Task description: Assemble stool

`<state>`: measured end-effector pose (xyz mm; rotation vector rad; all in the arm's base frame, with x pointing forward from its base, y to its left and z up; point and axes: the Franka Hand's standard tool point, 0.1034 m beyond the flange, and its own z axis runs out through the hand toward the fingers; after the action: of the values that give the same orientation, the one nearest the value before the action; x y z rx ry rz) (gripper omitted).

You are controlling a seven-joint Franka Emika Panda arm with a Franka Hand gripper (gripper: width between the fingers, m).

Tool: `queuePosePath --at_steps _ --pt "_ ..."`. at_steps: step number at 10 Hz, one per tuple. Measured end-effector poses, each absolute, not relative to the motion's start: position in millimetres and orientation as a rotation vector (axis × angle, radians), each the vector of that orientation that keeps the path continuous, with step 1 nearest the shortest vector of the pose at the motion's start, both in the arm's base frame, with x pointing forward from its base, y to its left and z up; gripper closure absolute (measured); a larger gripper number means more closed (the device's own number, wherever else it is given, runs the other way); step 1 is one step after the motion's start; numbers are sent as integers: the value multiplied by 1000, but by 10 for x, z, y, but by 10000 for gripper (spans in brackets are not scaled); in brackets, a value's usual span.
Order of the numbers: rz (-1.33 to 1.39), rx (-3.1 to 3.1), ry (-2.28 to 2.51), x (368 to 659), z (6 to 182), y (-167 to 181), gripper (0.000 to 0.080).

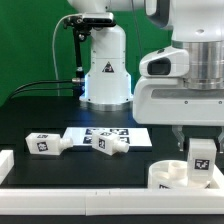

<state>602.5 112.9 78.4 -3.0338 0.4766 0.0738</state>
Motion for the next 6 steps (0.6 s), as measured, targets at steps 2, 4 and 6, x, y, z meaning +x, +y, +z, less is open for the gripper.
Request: queuePosePath --at_steps 2,4,6 --pt "82 -2998 666 6023 782 1132 460" --pt "94 -2894 1051 6004 783 1171 460" --pt "93 -2548 1636 5973 744 1217 460"
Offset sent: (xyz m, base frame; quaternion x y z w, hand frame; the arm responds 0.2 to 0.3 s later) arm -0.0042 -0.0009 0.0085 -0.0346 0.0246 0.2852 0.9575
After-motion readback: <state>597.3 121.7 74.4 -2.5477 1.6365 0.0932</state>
